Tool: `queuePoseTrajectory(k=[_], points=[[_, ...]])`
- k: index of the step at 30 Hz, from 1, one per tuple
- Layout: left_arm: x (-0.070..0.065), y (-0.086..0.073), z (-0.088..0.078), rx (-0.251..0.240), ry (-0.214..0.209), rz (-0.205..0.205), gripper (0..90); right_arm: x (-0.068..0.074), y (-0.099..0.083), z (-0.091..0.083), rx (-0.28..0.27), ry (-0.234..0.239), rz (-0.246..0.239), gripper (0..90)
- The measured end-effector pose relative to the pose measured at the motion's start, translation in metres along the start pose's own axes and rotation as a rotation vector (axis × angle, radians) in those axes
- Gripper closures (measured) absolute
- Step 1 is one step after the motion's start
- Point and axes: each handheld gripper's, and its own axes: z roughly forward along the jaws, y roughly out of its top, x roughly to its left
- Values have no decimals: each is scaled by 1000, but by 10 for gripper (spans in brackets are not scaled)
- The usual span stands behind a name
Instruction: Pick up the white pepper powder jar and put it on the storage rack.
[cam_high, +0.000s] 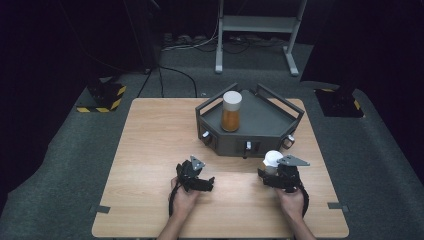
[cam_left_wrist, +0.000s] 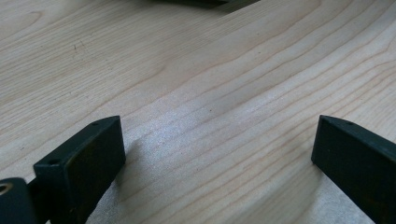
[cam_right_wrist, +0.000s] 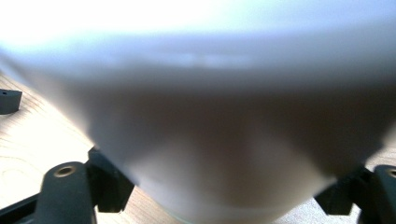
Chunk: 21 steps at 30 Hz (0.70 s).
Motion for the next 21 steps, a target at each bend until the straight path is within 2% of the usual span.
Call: queuePoseTrajectory(k=[21], points=[[0,0,0,-1,1,0,29,8,-4,-1,-20,-33,-46,303]])
